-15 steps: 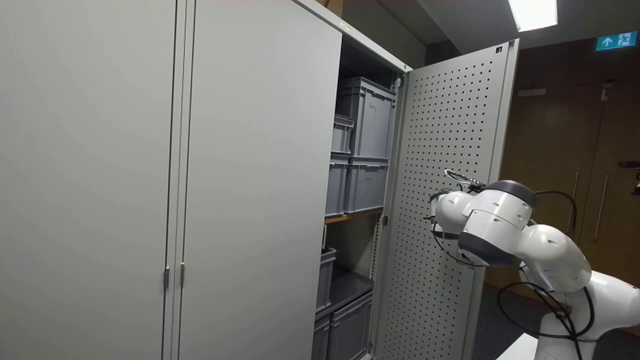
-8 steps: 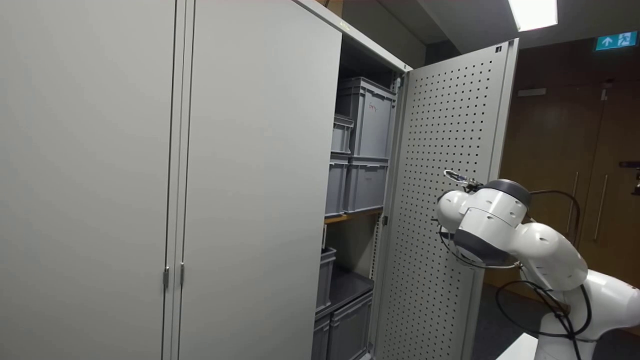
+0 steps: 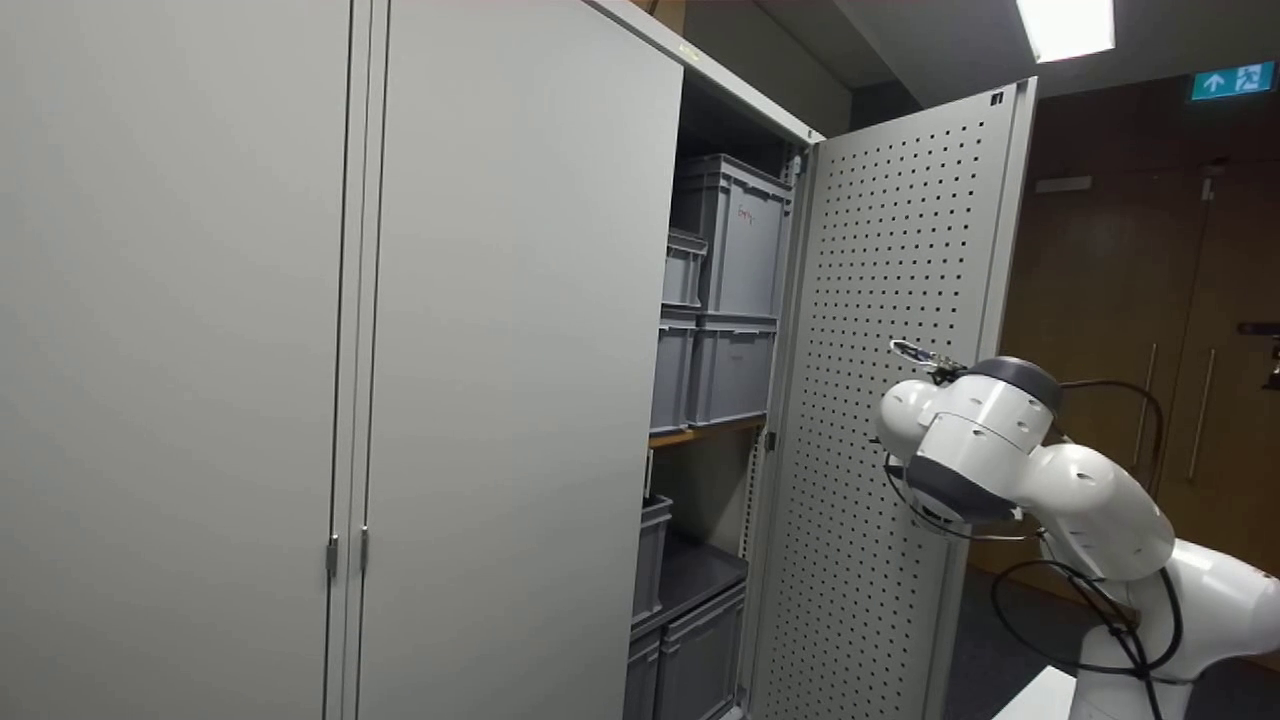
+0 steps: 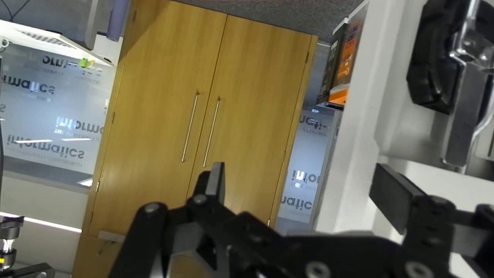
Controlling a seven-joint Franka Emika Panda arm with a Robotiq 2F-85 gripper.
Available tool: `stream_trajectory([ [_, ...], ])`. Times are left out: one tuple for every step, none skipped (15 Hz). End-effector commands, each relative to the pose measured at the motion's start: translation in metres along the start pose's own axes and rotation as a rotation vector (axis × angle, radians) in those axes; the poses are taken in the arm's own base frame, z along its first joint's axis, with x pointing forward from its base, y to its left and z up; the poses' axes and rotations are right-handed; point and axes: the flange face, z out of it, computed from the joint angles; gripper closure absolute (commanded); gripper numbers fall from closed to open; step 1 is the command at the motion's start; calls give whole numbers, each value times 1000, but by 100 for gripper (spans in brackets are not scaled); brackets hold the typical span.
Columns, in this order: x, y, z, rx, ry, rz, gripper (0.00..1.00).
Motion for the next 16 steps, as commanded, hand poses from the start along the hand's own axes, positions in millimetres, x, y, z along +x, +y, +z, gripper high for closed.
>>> stream_trajectory([
  [4, 17, 10, -29, -31, 13, 0],
  [5, 16, 10, -28, -29, 14, 0],
  [6, 17, 10, -29, -27, 16, 0],
  [7, 17, 10, -33, -23, 18, 0],
  [7, 17, 11, -33, -21, 20, 0],
  [8, 18, 12, -39, -20, 21, 0],
  [9, 18, 11, -37, -18, 24, 0],
  [10, 18, 12, -41, -16, 25, 0],
  [11, 18, 13, -43, -13, 24, 0],
  [13, 18, 12, -44, -9, 26, 0],
  [14, 17, 12, -43, -2, 29, 0],
  [17, 16, 12, -45, 6, 30, 0],
  [18, 16, 12, -44, 9, 31, 0],
  [20, 16, 12, -48, 14, 31, 0],
  [20, 16, 12, -47, 15, 32, 0],
  [20, 16, 13, -49, 14, 30, 0],
])
